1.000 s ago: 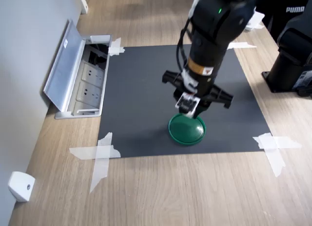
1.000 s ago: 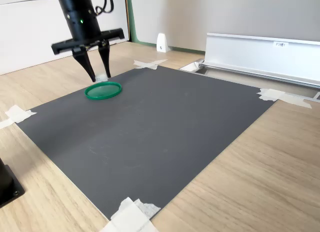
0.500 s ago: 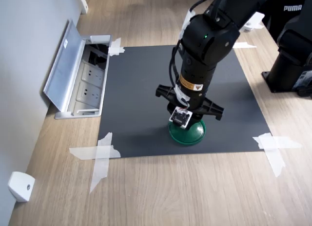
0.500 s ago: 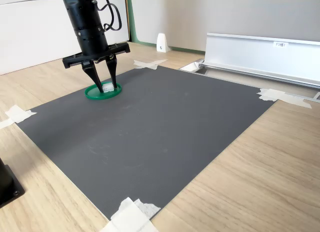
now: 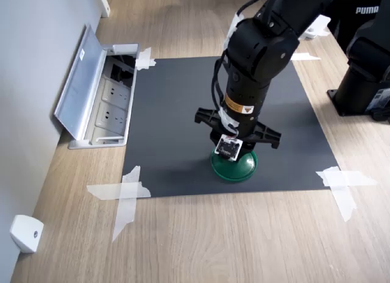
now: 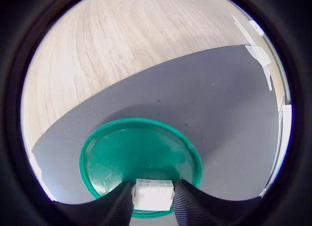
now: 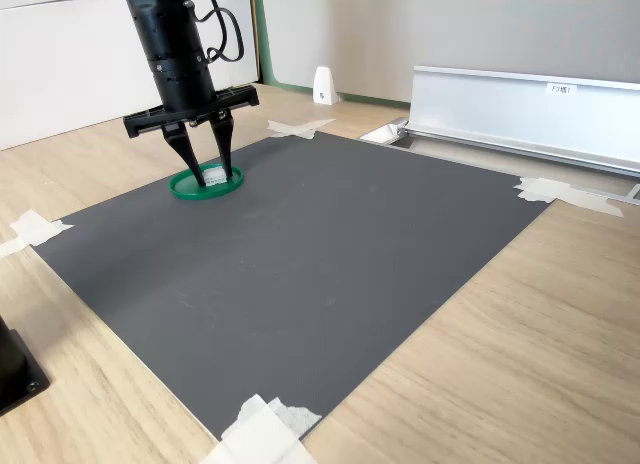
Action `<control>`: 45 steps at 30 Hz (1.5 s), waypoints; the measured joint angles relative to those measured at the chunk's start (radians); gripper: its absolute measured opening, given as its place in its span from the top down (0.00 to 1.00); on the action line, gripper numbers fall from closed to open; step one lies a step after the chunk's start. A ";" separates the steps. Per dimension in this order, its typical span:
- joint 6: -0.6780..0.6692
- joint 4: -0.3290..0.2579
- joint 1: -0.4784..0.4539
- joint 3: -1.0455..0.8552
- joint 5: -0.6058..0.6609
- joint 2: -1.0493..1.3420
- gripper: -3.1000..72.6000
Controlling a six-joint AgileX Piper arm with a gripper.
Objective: Grasp a white terminal and put it on the green lid.
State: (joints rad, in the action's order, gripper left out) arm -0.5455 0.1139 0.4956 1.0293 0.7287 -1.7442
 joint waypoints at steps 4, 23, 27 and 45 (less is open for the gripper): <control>0.000 -0.023 0.000 0.000 0.000 0.004 0.24; 0.381 0.016 -0.151 -0.008 0.019 0.702 0.71; 0.438 0.019 -0.273 -0.055 -0.011 0.855 0.93; 0.581 -0.051 -0.630 -0.573 -0.182 1.530 0.97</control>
State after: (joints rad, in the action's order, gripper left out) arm 0.0353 0.0628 -0.1345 0.4561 0.5467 -0.2146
